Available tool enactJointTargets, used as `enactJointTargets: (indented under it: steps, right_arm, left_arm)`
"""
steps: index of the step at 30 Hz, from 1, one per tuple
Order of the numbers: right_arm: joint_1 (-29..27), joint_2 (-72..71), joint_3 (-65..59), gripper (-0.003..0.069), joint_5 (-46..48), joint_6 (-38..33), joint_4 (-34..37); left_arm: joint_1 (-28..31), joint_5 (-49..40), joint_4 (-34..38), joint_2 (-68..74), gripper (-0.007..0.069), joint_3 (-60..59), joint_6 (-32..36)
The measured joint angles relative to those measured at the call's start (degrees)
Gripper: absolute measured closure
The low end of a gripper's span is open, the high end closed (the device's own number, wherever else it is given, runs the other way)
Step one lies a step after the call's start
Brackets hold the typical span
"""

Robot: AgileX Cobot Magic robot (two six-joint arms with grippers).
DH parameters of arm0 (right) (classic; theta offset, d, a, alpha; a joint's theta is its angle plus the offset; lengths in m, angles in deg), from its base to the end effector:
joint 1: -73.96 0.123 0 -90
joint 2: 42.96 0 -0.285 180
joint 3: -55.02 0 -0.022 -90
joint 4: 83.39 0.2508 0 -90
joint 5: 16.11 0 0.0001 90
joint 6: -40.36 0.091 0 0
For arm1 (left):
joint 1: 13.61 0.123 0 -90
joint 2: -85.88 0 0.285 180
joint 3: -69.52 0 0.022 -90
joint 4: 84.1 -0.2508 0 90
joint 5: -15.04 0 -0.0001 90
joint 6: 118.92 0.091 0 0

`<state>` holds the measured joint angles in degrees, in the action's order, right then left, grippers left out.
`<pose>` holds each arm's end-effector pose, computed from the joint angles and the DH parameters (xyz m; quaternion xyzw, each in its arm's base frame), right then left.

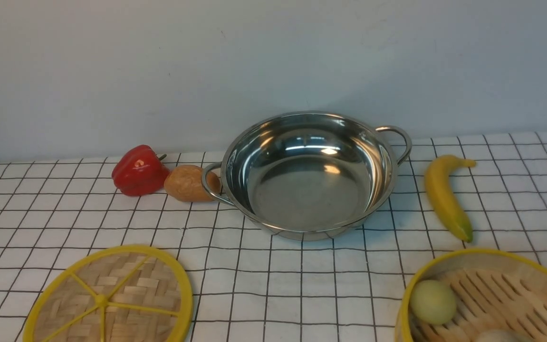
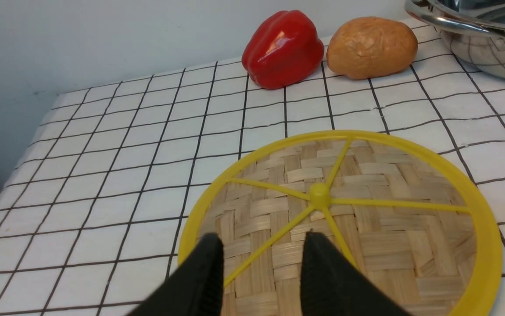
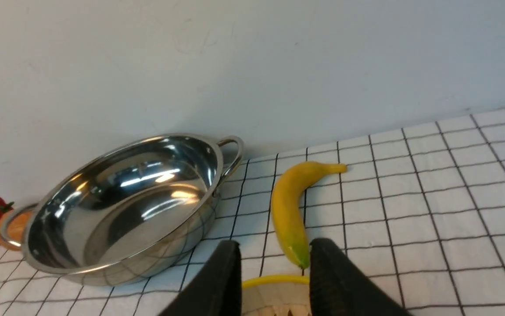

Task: Place the steamer in the pot on the white tablecloth, and put the lid on the steamer.
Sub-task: 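Reach for and grasp the rim of the bamboo steamer holding the buns with the right gripper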

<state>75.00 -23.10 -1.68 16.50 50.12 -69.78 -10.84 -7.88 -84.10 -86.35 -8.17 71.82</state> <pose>0.0561 0.0126 0.2709 0.1057 0.8035 0.1635 0.5625 0.0522 0.0025 0.1745 0.0564 0.8090 0.0688 0.5810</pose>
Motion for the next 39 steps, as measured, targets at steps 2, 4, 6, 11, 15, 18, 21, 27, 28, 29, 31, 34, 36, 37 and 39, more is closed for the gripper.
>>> enactJointTargets:
  steps: [2, 4, 6, 11, 15, 18, 21, 27, 28, 29, 31, 34, 36, 37, 39]
  right_arm:
    - [0.00, 4.88, 4.68, 0.0417, 4.90, -2.19, 1.40]
    - [0.00, 7.55, 6.68, 0.0417, 8.05, -2.99, 1.82]
    - [0.00, 10.12, 8.88, 0.0417, 11.43, -3.44, 3.69]
    - [0.00, 15.00, 10.44, 0.0417, 12.75, -3.86, 11.56]
    - [0.00, 17.38, 10.49, 0.0417, 12.95, -3.86, 15.58]
    - [0.00, 18.32, 10.49, 0.0417, 12.98, -4.82, 15.80]
    - [0.00, 18.86, 10.49, 0.0417, 13.54, -6.91, 15.19]
    - [0.00, 20.37, 10.94, 0.0417, 16.46, -9.76, 7.50]
    - [0.00, 22.60, 11.87, 0.0417, 20.35, -9.76, 1.94]
    - [0.00, 22.60, 11.99, 0.0417, 20.88, -9.76, 1.94]
    - [0.00, 27.36, 13.71, 0.0417, 26.71, -9.76, -5.57]
    - [0.00, 30.02, 14.62, 0.0417, 27.65, -9.76, -8.04]
    - [0.00, 31.94, 15.39, 0.0417, 26.58, -9.76, -7.12]
    - [0.00, 32.53, 15.55, 0.0417, 25.65, -10.16, -5.94]
    - [0.00, 33.43, 15.61, 0.0417, 24.04, -10.75, -4.18]
  left_arm:
    - [0.00, 0.00, 0.00, 0.00, 0.0382, 0.00, 0.00]
    - [0.00, 0.00, 0.00, 0.00, 0.0382, 0.00, 0.00]
    - [0.00, 0.00, 0.00, 0.00, 0.0382, 0.00, 0.00]
    - [0.00, 0.00, 0.00, 0.00, 0.0382, 0.00, 0.00]
    - [0.00, 0.00, 0.00, 0.00, 0.0382, 0.00, 0.00]
    - [0.00, 0.00, 0.00, 0.00, 0.0382, 0.00, 0.00]
    - [0.00, 0.00, 0.00, 0.00, 0.0382, 0.00, 0.00]
    - [0.00, 0.00, 0.00, 0.00, 0.0382, 0.00, 0.00]
    - [0.00, 0.00, 0.00, 0.00, 0.0382, 0.00, 0.00]
    - [0.00, 0.00, 0.00, 0.00, 0.0382, 0.00, 0.00]
    - [0.00, 0.00, 0.00, 0.00, 0.0382, 0.00, 0.00]
    - [0.00, 0.00, 0.00, 0.00, 0.0382, 0.00, 0.00]
    - [0.00, 0.00, 0.00, 0.00, 0.0382, 0.00, 0.00]
    - [0.00, 0.00, 0.00, 0.00, 0.0382, 0.00, 0.00]
    - [0.00, 0.00, 0.00, 0.00, 0.0382, 0.00, 0.00]
